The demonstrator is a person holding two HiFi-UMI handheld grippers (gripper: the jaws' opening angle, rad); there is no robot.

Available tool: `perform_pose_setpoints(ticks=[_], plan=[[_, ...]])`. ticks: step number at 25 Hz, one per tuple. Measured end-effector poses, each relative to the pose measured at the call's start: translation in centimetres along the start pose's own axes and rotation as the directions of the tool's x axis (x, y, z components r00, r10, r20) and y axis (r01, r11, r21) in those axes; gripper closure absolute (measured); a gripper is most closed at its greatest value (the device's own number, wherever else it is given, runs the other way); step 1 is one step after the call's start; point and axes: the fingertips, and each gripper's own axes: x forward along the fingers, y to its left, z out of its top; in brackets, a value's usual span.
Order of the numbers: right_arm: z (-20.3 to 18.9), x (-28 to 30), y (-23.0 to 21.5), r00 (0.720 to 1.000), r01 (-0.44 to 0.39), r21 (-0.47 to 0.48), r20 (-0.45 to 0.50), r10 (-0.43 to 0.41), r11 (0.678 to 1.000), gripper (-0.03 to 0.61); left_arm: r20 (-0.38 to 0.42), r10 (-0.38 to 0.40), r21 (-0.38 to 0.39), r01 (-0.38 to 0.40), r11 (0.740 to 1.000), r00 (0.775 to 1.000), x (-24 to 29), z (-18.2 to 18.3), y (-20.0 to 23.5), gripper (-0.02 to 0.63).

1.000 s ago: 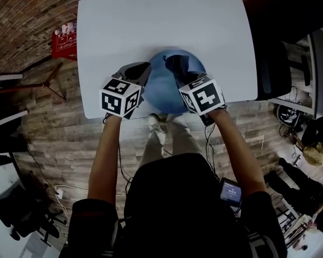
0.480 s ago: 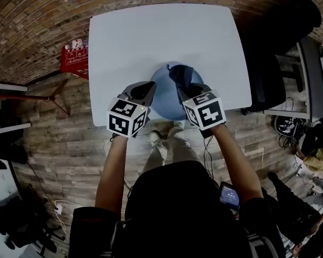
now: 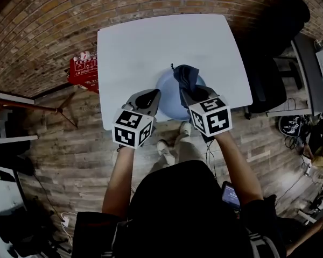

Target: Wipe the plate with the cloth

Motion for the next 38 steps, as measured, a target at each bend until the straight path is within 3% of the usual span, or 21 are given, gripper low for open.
perform_pose_setpoints(ticks=[10, 17, 24, 38], plan=[[3.3, -4.5, 1.1, 0.994, 0.039, 0.007, 0.098, -0.04, 0.999, 0.518, 0.105, -0.007, 0.081, -0.002, 0.997, 0.994, -3.1, 4.3, -3.0, 0.594], [4.4, -7.0, 1.9, 0.988, 0.049, -0.066, 0.149, -0.038, 0.997, 0.518, 0.166, 0.028, 0.093, -0.044, 0.995, 0.986, -5.2, 6.5, -4.5, 0.594], [5.0, -11.0, 2.9, 0.979, -0.011, -0.097, 0.199, 0.03, 0.995, 0.518, 0.207, 0.051, 0.085, -0.07, 0.994, 0.977, -7.2, 7.4, -7.9, 0.594], [4.0, -20.4, 4.8, 0.931, -0.073, -0.155, 0.345, 0.123, 0.985, 0.518, 0.311, 0.132, 0.113, -0.174, 0.978, 0.941, -11.3, 8.4, -16.3, 0.594]])
